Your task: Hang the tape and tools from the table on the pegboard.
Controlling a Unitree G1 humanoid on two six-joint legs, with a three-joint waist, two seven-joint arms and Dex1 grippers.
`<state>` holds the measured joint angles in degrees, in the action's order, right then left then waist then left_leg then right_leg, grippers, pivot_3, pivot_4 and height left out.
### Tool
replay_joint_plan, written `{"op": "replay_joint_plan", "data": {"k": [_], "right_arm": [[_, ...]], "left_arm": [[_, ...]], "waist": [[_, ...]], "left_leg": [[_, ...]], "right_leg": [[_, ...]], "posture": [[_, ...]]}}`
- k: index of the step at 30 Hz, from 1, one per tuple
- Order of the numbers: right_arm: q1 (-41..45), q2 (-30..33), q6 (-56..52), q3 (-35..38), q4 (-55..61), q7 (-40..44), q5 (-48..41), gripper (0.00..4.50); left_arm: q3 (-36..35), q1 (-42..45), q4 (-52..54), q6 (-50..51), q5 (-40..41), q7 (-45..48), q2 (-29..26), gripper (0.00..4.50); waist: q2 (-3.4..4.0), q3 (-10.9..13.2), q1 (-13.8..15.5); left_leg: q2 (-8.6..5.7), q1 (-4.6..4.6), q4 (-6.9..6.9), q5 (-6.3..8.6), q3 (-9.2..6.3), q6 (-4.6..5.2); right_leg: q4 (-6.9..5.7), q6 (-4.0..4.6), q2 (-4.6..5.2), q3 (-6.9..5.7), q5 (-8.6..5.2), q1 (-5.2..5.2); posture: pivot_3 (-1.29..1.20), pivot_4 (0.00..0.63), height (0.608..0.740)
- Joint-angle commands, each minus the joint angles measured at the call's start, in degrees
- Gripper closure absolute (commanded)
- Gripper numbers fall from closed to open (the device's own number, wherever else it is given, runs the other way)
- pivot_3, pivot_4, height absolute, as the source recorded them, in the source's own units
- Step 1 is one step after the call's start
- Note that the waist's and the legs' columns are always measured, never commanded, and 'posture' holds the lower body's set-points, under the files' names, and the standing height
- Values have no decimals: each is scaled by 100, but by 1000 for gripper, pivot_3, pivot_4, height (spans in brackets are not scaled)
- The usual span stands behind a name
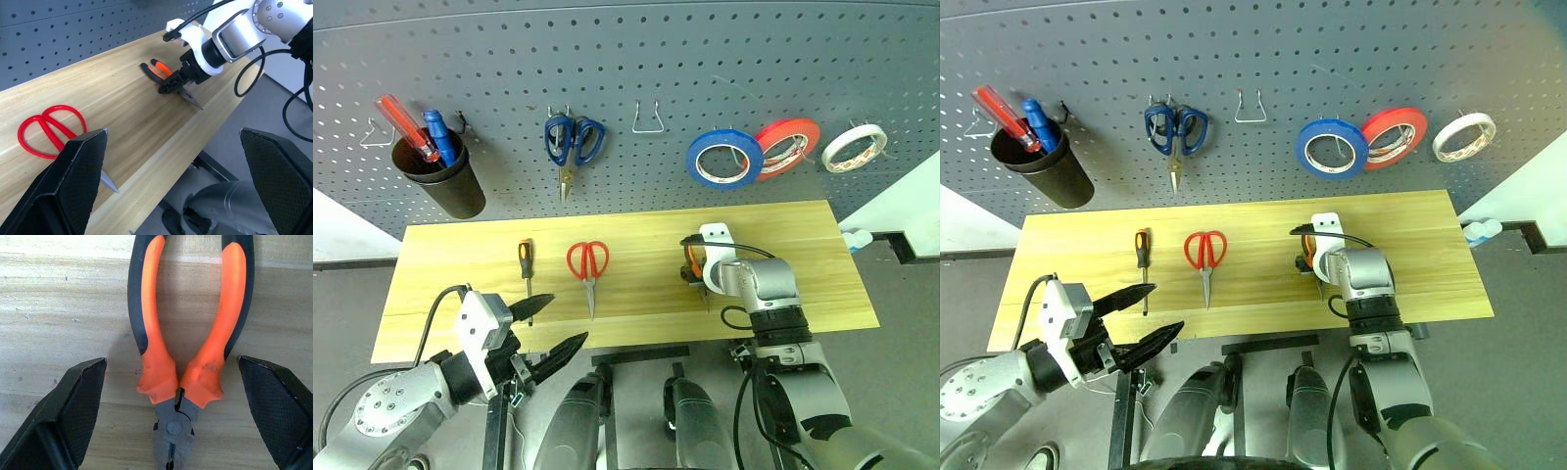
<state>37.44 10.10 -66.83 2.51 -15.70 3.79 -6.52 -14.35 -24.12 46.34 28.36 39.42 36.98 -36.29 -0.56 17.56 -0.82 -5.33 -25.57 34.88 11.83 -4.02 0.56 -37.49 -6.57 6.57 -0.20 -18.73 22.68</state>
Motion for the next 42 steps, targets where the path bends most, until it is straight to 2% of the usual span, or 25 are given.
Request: {"op": "replay_joint_plan", "data": {"k": [1,4,5,20,35,38,42], "right_arm": [[-111,4,47,-55,141,38,34,1206],[-136,2,70,-89,166,67,49,2242],[-148,1,78,-98,181,78,53,2414],[-376,96,82,-144,776,280,18,2422],[-1173,452,-1131,-206,2824,593,-175,2422],[-1368,638,-1225,-340,3234,814,-327,2422],[-1755,1087,-1435,-508,4135,1587,-983,2422]], "left_arm": [[-116,-100,255,-17,88,-36,-23,0],[-111,-95,252,-17,93,-44,-27,0],[-104,-93,250,-17,91,-50,-28,0],[19,61,85,-64,9,-31,-13,0],[320,505,-283,-245,-263,2,156,0],[351,614,-382,-284,-311,34,172,0],[344,746,-506,-331,-342,90,154,0]], "waist": [[0,1,-1],[-1,1,-2],[-1,2,-3],[2,8,4],[4,7,17],[2,6,19],[1,3,21]], "left_leg": [[0,0,-2,0,0,0],[0,0,-7,0,0,0],[0,0,-8,0,0,0],[0,-1,-24,0,0,0],[-2,-8,-24,-12,0,-23],[-3,-9,-22,-14,0,-25],[-3,-9,-21,-15,0,-28]], "right_leg": [[2,0,0,0,0,0],[9,0,0,0,0,-1],[10,0,0,0,0,0],[28,-1,1,-2,1,-1],[27,-3,0,-7,2,4],[26,-4,0,-7,2,4],[25,-4,-2,-10,2,3]], "posture": [[68,361,740],[67,362,740],[67,363,740],[60,344,740],[40,292,740],[33,281,740],[30,271,740]]}}
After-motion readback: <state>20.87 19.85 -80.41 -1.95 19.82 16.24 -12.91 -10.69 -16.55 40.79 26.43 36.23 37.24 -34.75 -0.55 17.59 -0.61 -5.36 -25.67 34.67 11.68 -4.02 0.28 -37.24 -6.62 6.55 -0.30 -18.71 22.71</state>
